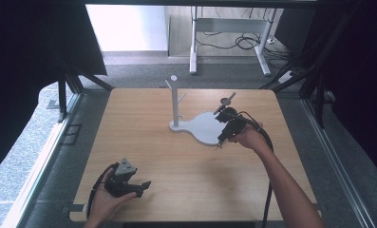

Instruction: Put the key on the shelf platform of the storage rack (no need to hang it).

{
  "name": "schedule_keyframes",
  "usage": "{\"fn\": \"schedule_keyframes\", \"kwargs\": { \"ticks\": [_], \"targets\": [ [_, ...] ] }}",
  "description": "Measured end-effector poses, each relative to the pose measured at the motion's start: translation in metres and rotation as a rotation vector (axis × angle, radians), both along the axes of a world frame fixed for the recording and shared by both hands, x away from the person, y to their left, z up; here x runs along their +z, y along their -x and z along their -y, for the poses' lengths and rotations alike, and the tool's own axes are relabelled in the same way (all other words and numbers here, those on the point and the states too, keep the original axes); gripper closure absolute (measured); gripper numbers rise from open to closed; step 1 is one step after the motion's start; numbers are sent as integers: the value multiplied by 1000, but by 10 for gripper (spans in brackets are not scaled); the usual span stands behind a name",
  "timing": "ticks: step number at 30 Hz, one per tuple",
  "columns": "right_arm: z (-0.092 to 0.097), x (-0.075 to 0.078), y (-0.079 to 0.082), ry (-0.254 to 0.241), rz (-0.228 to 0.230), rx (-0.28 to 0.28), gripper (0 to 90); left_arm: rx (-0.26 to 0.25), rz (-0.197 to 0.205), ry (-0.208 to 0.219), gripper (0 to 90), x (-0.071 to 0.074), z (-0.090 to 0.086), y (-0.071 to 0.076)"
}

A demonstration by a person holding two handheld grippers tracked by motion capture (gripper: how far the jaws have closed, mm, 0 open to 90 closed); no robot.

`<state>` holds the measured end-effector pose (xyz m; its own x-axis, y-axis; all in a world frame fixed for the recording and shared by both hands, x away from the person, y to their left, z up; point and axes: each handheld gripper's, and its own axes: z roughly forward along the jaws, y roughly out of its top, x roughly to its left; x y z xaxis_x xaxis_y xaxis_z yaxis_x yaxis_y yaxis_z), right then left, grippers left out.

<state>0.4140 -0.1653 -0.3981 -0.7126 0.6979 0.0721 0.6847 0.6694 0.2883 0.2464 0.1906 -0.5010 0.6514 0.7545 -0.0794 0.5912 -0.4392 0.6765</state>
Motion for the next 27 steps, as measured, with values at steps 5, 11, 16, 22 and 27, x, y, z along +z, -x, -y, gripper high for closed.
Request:
{"fn": "schedule_keyframes", "kwargs": {
  "ticks": [5, 11, 16, 22, 27],
  "targets": [
    [0, 2, -4, -2, 3, -7, 891, 2, 2, 1, 251, 1, -1, 0],
    [0, 4, -11, -5, 2, -19, 891, -1, 1, -1, 251, 0, -1, 0],
    [-1, 5, -18, -8, 1, -29, 891, 1, 2, 0, 251, 0, -2, -1],
    [-3, 3, -25, -11, -4, -37, 891, 5, 0, 4, 251, 0, -2, -1],
    [-6, 2, -31, -9, -13, -37, 891, 4, -2, 5, 251, -1, -3, -1]
  ]
}}
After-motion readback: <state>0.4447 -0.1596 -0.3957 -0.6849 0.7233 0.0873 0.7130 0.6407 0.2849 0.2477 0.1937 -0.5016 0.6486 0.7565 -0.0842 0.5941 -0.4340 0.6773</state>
